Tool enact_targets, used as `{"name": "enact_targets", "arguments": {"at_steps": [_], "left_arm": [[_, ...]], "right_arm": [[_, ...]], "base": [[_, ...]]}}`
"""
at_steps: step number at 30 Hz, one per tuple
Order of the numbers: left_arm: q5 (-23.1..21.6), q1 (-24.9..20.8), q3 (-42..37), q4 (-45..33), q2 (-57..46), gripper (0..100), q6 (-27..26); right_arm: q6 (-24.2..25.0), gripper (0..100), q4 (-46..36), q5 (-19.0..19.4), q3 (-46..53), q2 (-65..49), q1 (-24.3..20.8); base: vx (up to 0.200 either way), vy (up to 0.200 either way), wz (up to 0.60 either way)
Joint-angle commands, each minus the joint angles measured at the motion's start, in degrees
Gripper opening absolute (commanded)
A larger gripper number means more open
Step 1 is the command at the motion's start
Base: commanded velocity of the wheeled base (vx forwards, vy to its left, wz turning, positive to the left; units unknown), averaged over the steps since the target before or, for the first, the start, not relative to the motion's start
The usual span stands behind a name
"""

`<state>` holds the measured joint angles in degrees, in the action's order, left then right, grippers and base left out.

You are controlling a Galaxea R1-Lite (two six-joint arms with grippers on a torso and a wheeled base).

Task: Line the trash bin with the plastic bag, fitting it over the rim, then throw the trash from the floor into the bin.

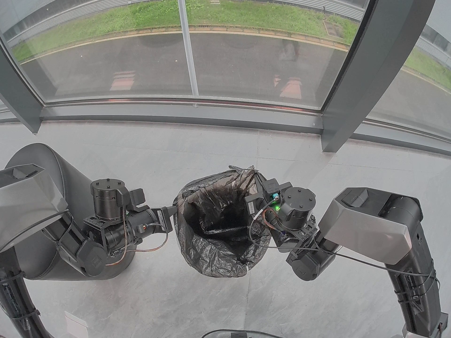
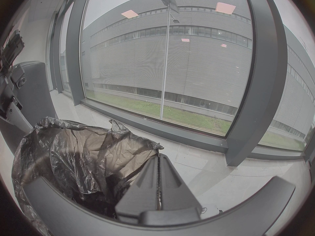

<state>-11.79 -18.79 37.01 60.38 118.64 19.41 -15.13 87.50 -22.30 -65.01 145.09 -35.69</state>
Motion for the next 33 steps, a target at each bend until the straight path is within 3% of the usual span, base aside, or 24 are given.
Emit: {"name": "enact_targets", "arguments": {"at_steps": [1,16,17,33], "left_arm": [[-0.1,0.0,2.4,-0.4,1.8,0,0.0],[0.0,0.5,4.6,-1.0,4.9,0,0.0],[0.0,0.6,4.6,-1.0,4.9,0,0.0],[0.0,1.2,3.8,-0.4,3.8,0,0.5]], "right_arm": [[0.0,0,-0.4,0.9,-1.3,0.4,0.8],[0.0,0,-0.6,1.7,-1.9,0.5,1.9],[0.0,100,-0.7,1.7,-2.0,0.5,1.9],[0.4,100,-1.0,1.7,-2.7,0.2,2.7]], "base": [[0.000,0.000,0.00],[0.000,0.000,0.00],[0.000,0.000,0.00],[0.000,0.000,0.00]]}}
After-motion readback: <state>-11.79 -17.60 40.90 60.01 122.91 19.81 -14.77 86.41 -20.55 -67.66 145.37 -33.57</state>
